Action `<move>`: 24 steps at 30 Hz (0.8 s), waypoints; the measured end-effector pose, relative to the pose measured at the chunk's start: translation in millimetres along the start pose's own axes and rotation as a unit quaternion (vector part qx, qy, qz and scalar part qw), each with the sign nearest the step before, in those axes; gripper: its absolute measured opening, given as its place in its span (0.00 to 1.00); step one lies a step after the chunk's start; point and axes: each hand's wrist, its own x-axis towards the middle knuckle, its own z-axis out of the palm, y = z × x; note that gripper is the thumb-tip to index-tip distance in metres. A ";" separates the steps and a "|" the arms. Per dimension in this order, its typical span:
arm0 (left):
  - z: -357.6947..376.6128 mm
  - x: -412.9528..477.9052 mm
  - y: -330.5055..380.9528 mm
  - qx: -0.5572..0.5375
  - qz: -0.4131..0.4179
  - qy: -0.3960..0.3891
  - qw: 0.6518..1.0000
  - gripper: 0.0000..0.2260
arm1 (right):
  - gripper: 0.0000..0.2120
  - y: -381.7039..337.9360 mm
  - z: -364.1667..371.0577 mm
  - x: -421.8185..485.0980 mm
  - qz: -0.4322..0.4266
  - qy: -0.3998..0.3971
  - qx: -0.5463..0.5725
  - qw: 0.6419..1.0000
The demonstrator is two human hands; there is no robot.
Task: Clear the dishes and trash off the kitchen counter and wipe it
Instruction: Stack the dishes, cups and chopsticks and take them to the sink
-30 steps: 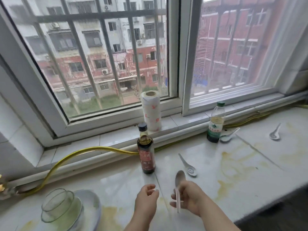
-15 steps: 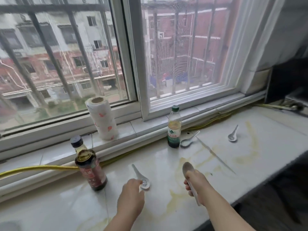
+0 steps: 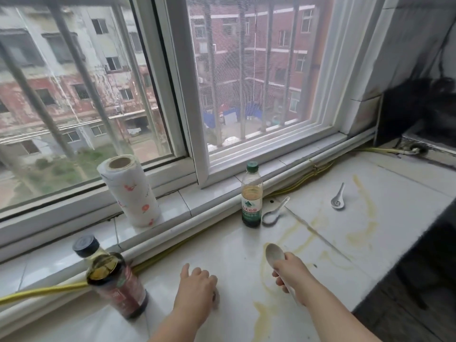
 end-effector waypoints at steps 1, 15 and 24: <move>-0.8 2.6 -1.2 -0.013 -0.016 -0.020 1.000 0.13 | 0.06 0.1 2.9 -0.4 -0.001 -0.005 -0.001 1.000; -25.0 51.6 18.2 -0.670 -0.277 0.000 0.689 0.08 | 0.06 -27.0 -21.2 36.6 -0.073 0.072 -0.190 0.977; -35.5 82.6 50.2 -0.705 -0.353 0.009 0.615 0.08 | 0.05 -73.4 -43.3 89.6 -0.196 0.068 -0.473 0.856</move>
